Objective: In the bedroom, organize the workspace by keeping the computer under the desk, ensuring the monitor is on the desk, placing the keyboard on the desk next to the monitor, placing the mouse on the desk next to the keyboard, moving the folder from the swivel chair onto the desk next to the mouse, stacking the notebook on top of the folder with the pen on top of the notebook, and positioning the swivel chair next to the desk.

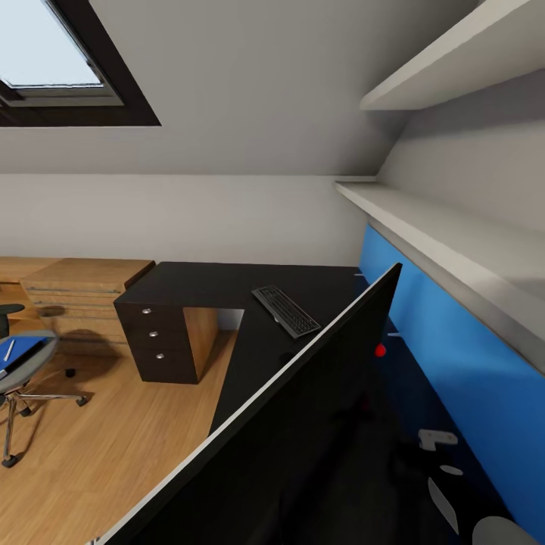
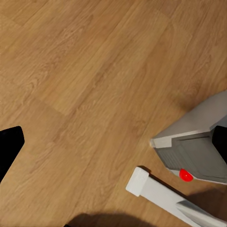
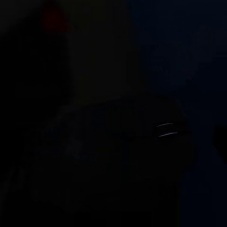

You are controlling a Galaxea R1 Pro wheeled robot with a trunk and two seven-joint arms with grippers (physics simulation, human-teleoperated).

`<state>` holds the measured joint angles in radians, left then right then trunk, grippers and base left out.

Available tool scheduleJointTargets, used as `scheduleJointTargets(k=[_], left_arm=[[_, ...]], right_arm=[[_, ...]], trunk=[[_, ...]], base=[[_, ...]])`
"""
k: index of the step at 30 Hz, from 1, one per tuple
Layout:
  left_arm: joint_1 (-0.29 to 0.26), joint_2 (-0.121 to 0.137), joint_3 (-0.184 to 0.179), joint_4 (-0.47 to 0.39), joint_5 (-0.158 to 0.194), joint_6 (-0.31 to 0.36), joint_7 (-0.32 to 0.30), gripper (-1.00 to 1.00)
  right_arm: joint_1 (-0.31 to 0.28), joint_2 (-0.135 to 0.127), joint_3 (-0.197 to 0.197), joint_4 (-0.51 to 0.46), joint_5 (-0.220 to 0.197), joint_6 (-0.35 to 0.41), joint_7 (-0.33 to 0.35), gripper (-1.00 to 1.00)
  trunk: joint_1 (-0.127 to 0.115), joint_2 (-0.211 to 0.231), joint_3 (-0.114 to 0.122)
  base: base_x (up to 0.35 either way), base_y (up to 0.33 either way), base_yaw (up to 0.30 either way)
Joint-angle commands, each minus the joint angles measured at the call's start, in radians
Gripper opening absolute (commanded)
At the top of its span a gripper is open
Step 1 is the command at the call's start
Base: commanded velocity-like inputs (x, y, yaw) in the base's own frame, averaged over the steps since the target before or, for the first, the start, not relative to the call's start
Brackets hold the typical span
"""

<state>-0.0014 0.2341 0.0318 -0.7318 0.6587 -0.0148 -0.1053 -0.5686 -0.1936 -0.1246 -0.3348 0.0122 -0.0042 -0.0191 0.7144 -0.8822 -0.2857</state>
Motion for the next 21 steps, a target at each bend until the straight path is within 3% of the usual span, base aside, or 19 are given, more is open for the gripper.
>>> scheduleJointTargets(k=[1,17,21], left_arm=[[0.000,0.000,0.000,0.000,0.010,-0.001,-0.005,1.00],[0.000,-0.001,0.000,-0.001,0.009,-0.002,-0.006,1.00],[0.000,-0.001,0.000,-0.001,0.009,-0.002,-0.005,1.00]], right_arm=[[-0.001,0.000,-0.003,0.000,0.001,0.007,-0.001,1.00],[-0.001,0.000,-0.003,-0.001,0.002,0.021,-0.001,1.00],[-0.001,0.000,-0.003,-0.001,0.002,0.020,-0.001,1.00]], trunk=[[0.000,-0.001,-0.001],[0.000,-0.001,-0.001],[0.015,-0.029,-0.014]], base=[[0.000,0.000,0.000],[0.000,0.000,0.000],[0.000,0.000,0.000]])
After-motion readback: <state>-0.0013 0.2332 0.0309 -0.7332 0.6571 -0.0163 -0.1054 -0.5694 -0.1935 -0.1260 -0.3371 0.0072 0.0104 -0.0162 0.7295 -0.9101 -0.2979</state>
